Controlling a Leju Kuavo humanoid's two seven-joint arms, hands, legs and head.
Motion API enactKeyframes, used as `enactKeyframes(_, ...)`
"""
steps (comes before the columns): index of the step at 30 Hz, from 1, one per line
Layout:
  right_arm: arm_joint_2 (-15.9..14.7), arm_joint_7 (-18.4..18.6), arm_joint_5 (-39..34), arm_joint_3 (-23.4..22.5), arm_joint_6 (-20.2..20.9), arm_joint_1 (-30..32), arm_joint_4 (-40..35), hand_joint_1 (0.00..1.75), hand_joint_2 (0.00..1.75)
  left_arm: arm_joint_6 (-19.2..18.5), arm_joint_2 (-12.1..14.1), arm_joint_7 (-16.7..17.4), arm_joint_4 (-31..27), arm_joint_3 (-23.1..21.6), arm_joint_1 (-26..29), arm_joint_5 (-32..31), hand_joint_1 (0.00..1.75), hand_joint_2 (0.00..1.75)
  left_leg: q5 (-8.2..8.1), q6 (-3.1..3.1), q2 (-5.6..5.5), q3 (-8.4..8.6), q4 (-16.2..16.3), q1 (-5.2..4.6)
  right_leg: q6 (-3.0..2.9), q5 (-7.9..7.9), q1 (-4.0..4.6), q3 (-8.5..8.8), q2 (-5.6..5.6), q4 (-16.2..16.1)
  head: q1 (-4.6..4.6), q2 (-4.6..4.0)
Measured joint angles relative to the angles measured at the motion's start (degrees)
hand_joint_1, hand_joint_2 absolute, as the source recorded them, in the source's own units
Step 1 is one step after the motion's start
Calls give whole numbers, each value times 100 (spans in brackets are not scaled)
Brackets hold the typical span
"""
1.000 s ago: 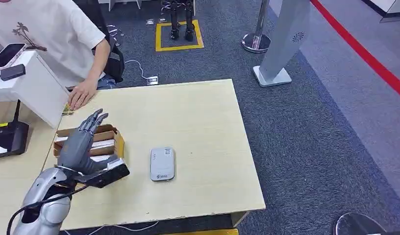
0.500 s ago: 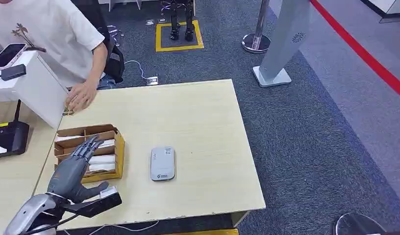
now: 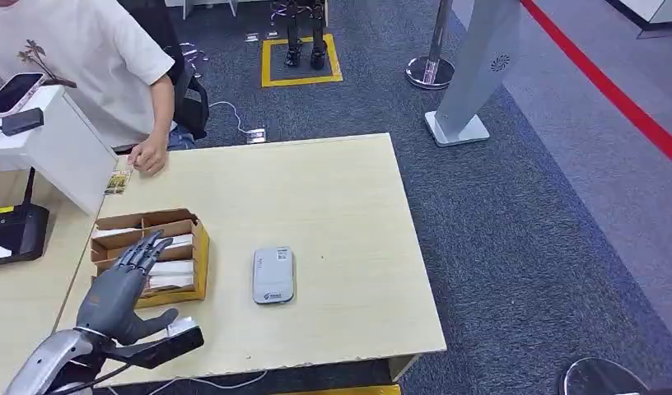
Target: Pass the card to the sensor for recognition and then transmit it.
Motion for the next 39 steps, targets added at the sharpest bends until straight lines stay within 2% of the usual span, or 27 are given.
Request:
enactKeyframes(7,0,83,-11,0,-20,-5,0,0,0,-13,-37,426,162,-4,-181,-1414,0,175,0,0,-1,1,0,0,0,0,0,0,-1,-1,0,0)
enactKeyframes(9,0,83,11,0,-20,-7,0,0,0,-48,-72,444,271,-7,-251,-1525,0,175,0,0,0,1,1,0,0,1,0,0,0,-1,-2,0)
enactKeyframes(17,0,52,20,0,-20,-8,0,0,0,-124,-144,328,479,-7,-343,-1558,0,175,0,0,0,0,1,0,0,1,0,0,1,-1,0,0)
enactKeyframes(39,0,59,-9,0,-20,-6,0,0,0,-365,-142,223,481,-7,-183,-1182,0,175,0,0,0,0,1,0,0,1,0,0,0,-1,0,0)
